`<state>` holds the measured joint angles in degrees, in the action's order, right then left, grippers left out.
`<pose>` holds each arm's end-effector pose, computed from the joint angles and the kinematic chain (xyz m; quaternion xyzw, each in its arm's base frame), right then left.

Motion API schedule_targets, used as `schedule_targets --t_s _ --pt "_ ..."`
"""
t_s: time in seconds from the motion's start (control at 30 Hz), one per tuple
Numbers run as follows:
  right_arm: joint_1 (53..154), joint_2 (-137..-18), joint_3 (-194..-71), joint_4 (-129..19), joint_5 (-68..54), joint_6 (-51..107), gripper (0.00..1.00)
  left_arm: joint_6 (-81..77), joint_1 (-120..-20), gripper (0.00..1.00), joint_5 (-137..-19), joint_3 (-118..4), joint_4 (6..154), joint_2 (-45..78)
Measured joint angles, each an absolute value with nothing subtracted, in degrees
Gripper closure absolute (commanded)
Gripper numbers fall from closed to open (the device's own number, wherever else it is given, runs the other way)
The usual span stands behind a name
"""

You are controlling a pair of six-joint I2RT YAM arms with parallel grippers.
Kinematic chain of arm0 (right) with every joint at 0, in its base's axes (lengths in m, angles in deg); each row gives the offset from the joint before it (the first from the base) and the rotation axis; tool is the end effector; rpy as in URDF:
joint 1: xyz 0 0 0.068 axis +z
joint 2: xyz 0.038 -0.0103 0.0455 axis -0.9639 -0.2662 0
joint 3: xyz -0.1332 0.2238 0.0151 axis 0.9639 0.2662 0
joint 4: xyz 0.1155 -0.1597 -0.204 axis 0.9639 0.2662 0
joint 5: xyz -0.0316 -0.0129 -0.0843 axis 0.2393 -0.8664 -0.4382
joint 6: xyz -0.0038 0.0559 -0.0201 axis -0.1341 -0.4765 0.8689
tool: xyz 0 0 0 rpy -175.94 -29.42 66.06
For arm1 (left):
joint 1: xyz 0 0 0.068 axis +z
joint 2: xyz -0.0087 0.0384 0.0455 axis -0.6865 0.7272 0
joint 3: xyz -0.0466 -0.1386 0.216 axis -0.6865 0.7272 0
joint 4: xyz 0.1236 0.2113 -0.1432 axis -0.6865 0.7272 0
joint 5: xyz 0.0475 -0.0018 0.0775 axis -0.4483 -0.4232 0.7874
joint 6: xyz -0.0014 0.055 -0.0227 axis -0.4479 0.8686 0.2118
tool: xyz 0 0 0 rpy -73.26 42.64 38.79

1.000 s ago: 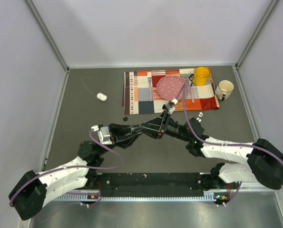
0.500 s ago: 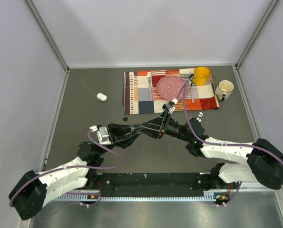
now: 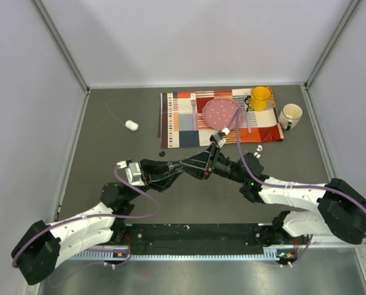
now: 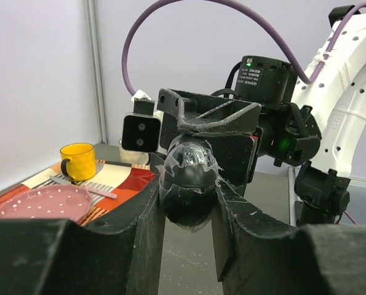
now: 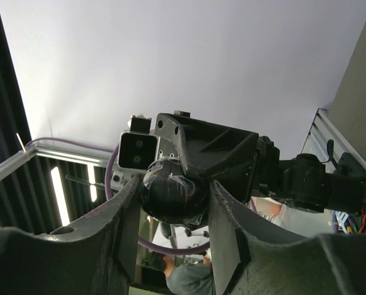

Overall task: Insert the wireless bluetooth earbuds into the charging case
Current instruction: Pick up the charging case at the center of the board.

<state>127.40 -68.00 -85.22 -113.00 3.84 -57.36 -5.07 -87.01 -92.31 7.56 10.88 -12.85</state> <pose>0.1631 0.2384 0.2402 0.0836 0.6137 0.7728 0.1387 0.1259 -0.1430 0.2358 0.2824 0.4149 -0.5019 0.7044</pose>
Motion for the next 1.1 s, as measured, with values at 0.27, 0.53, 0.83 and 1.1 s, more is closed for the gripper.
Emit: schedule_targets --t_s 0.27,0.53,0.83,1.1 --pt "127.4 -68.03 -85.22 -113.0 3.79 -57.38 1.0 -5.27 -87.01 0.61 -92.27 7.56 10.86 -12.85" --pt "127.42 -68.14 -85.19 -113.06 3.66 -57.38 1.0 -5.31 -87.01 0.61 -91.9 7.56 10.86 -12.83" --pt "127.42 -68.38 -85.19 -113.32 3.6 -57.44 1.0 -5.36 -87.01 0.73 -91.81 7.56 10.83 -12.72" --pt "127.42 -68.48 -85.19 -113.32 3.36 -57.75 0.95 -5.38 -87.01 1.0 -91.64 7.56 10.86 -12.72"
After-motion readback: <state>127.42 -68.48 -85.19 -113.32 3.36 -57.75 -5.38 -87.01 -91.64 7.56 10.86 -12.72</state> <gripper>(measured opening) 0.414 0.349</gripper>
